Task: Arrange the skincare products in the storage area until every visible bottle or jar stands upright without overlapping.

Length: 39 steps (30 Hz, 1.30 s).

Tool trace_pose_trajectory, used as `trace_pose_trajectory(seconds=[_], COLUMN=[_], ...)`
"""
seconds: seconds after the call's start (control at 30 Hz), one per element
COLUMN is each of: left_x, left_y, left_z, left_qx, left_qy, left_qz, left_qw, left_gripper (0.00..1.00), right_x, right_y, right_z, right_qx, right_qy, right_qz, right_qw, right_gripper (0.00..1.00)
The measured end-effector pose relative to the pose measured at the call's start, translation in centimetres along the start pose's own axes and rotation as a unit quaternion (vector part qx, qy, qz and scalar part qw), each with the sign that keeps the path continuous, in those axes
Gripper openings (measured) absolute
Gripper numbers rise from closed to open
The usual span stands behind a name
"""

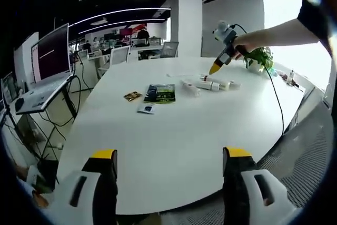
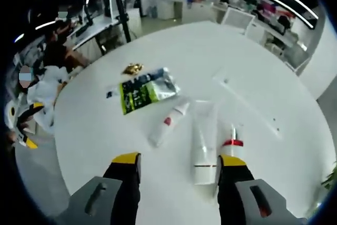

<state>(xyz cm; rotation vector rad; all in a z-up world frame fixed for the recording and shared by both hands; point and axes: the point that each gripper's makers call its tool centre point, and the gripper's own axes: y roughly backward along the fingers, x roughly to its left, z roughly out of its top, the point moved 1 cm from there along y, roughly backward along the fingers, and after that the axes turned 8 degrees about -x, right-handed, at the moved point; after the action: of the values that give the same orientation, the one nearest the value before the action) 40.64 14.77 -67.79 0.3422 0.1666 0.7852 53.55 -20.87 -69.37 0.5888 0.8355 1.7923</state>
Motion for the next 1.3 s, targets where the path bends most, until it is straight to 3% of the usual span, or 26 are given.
trace_pose_trajectory(seconds=[0.33,0.67,0.9,1.3], left_x=[0.1,0.3,0.5,0.5], left_y=[0.0,0.0,0.1,0.1], left_z=[0.0,0.0,-0.1,-0.3], left_qx=[0.002,0.002,0.004,0.011], left_qy=[0.0,0.0,0.002,0.003], left_qz=[0.002,0.005,0.01,0.011], left_qw=[1.0,1.0,0.9999,0.9999], left_gripper=[0.72,0.67,0.67,0.65], right_x=[-2.2,-3.0,-5.0,-5.3], right_y=[-3.0,-5.8,-8.1,-10.3], right_z=[0.8,0.8,0.7,0.5], right_qx=[0.016,0.044,0.054,0.078], right_qy=[0.008,0.025,0.014,0.007], right_qz=[-0.01,-0.002,-0.01,-0.003], right_qw=[0.9998,0.9987,0.9984,0.9969], right_gripper=[0.59,0.54,0.51,0.48])
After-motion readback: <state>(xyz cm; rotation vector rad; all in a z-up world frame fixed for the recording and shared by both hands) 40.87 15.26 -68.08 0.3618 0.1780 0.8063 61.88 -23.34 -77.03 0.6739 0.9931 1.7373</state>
